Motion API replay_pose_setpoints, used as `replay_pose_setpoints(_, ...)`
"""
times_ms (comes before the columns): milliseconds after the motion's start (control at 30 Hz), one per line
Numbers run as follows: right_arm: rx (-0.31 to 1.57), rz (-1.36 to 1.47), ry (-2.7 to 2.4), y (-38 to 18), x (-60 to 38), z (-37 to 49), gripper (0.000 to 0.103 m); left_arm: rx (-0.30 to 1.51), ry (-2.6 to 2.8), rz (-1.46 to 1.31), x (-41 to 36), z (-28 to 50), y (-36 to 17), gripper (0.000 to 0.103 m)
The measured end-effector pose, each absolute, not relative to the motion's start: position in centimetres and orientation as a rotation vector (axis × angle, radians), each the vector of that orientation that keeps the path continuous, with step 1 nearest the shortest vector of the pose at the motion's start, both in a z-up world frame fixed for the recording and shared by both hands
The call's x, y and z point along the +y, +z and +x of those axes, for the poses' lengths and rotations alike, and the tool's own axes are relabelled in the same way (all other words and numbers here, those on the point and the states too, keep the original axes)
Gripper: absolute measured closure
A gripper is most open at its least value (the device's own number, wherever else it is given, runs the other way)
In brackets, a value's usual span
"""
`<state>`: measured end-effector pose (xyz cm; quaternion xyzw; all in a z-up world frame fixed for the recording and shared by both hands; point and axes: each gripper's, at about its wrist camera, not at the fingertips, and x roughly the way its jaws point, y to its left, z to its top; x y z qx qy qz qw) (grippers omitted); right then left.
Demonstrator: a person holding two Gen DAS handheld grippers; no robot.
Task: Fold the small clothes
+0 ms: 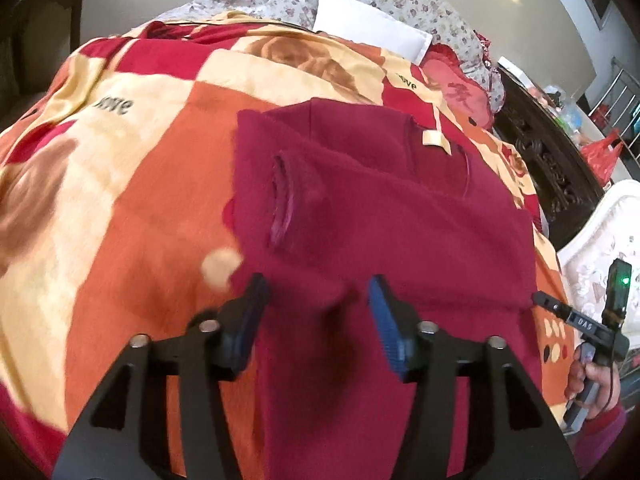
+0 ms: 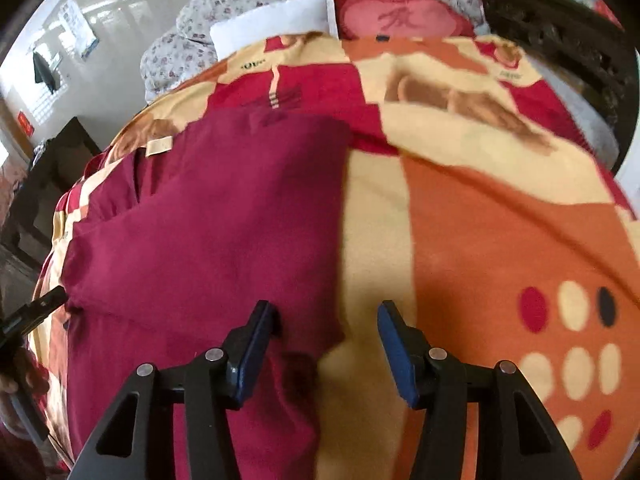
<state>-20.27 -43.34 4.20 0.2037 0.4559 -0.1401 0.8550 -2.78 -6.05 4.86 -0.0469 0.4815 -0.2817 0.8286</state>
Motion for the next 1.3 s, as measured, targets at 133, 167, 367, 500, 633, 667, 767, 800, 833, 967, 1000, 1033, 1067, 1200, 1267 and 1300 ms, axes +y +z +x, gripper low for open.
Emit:
replay_pose_setpoints(133,1.0,0.45,-0.246,2.8,-41.6,-21.5,0.051,1.06,-0.589,-0.115,-4.3,-5.3,4.4,0.048)
replay_pose_setpoints(167,1.02,0.417,-0.272,2.1,-41.1,-21.6,0.051,1.069,-0.588,-0.115,-4.1,-5.8,4.2,0.048)
replay_pose_setpoints(367,0.964,0.529,-0.359,0.7,-42.8,-22.9,0.05,1.105,-0.583,-0.073,-2.8,-9.4,3.6,0.048)
replay_pose_setpoints(500,0.974,0.501,-0.39,1.7,-41.7,-24.3,0.05,1.106,-0.589,-0.064,-1.8,-11.6,3.5,0.048)
replay_pose_setpoints(633,0.981,0.524,-0.329,2.6,-40.8,-26.5,0.05,1.106,-0.579,-0.044,-1.1,-13.2,3.2,0.048)
replay_pose_setpoints(667,0.976,0.528,-0.306,2.8,-40.5,-27.1,0.05,1.107,-0.576,-0.04,-1.0,-13.4,3.1,0.048)
replay_pose_setpoints(767,0.971,0.517,-0.238,3.4,-39.0,-28.9,0.05,1.101,-0.565,-0.014,-0.9,-14.4,3.0,0.048)
replay_pose_setpoints(800,0.972,0.509,-0.22,3.4,-38.4,-29.4,0.05,1.099,-0.562,-0.002,-0.9,-14.8,3.0,0.048)
replay_pose_setpoints(833,0.982,0.496,-0.209,3.2,-37.7,-29.9,0.05,1.099,-0.559,0.01,-1.0,-15.1,2.9,0.048)
replay_pose_setpoints(967,1.034,0.453,-0.23,1.9,-36.4,-31.1,0.05,1.095,-0.564,0.028,-1.2,-16.2,2.8,0.048)
replay_pose_setpoints(1000,1.034,0.451,-0.235,1.7,-36.1,-31.6,0.05,1.096,-0.565,0.028,-1.2,-16.2,2.8,0.048)
replay_pose_setpoints(1033,1.028,0.452,-0.236,1.6,-36.0,-31.8,0.05,1.097,-0.565,0.027,-1.2,-16.3,2.8,0.048)
replay_pose_setpoints(1067,1.024,0.453,-0.237,1.5,-36.0,-32.0,0.049,1.098,-0.565,0.026,-1.1,-16.5,2.8,0.048)
replay_pose_setpoints(1200,1.032,0.452,-0.242,1.4,-36.2,-33.3,0.045,1.098,-0.572,0.04,-0.9,-17.1,2.9,0.048)
replay_pose_setpoints(1267,1.035,0.457,-0.241,1.5,-36.2,-34.3,0.045,1.101,-0.572,0.041,-0.8,-17.5,2.8,0.048)
replay_pose_setpoints(1300,1.034,0.461,-0.239,1.6,-36.2,-34.7,0.045,1.105,-0.572,0.04,-0.7,-17.6,2.7,0.048)
